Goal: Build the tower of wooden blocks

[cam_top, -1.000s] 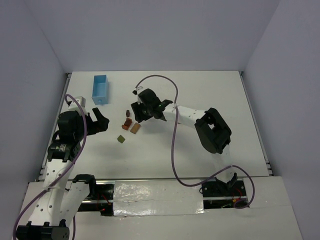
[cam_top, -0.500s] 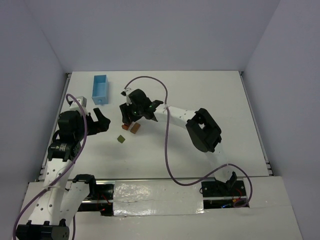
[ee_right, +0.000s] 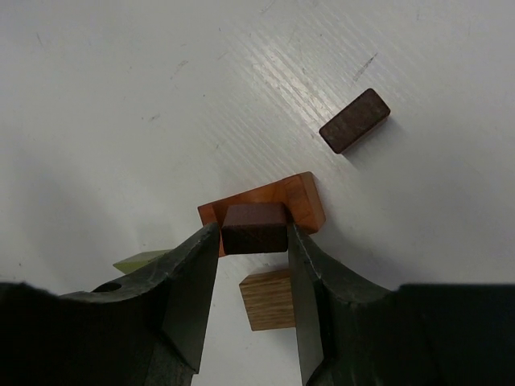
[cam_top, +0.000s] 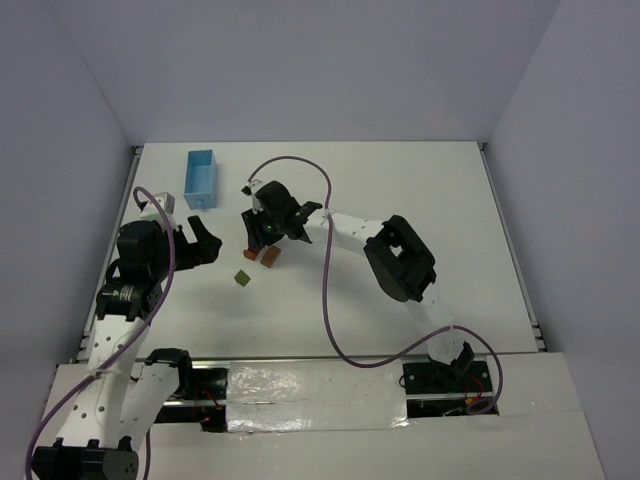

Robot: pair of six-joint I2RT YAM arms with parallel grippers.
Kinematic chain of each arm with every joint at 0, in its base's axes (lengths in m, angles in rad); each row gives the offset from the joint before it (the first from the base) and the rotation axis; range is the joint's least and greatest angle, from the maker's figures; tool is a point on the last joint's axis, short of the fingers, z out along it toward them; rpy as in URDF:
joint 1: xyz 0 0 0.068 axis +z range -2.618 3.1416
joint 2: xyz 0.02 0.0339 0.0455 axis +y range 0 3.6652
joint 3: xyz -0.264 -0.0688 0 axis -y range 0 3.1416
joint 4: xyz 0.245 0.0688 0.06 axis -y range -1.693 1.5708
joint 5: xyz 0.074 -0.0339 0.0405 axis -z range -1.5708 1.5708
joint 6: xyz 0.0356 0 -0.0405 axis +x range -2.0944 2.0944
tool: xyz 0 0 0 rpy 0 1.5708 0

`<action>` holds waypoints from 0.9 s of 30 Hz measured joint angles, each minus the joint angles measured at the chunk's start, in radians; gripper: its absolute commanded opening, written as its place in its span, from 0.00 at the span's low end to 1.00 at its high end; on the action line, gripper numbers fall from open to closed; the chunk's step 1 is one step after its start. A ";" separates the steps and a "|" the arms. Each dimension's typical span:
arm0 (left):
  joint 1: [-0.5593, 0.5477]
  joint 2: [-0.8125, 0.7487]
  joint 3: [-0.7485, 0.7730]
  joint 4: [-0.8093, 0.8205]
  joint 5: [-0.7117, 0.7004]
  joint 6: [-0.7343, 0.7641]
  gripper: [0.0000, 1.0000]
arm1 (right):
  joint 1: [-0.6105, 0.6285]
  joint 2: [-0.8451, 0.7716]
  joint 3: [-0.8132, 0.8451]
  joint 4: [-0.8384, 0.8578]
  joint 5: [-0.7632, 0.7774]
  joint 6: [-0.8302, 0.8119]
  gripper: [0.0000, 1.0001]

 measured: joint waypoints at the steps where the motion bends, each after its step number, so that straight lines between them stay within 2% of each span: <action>1: 0.000 0.001 0.000 0.000 0.000 0.000 1.00 | 0.000 0.000 0.000 0.000 -0.001 0.000 0.46; 6: 0.000 0.002 0.000 0.000 0.006 0.000 0.99 | 0.000 0.000 0.000 0.000 -0.002 -0.002 0.35; 7: 0.000 0.002 0.000 0.000 0.006 0.000 1.00 | 0.000 0.000 0.000 0.000 -0.002 -0.002 0.30; 15: 0.000 0.003 0.000 0.000 0.005 0.000 0.99 | 0.005 -0.024 -0.044 0.037 0.006 -0.027 0.28; 21: 0.000 0.027 0.000 0.001 0.029 -0.047 0.99 | 0.055 -0.237 -0.329 0.151 0.060 -0.117 0.27; 27: -0.014 0.031 -0.093 0.085 0.217 -0.245 0.99 | 0.150 -0.547 -0.624 0.329 0.124 -0.224 0.27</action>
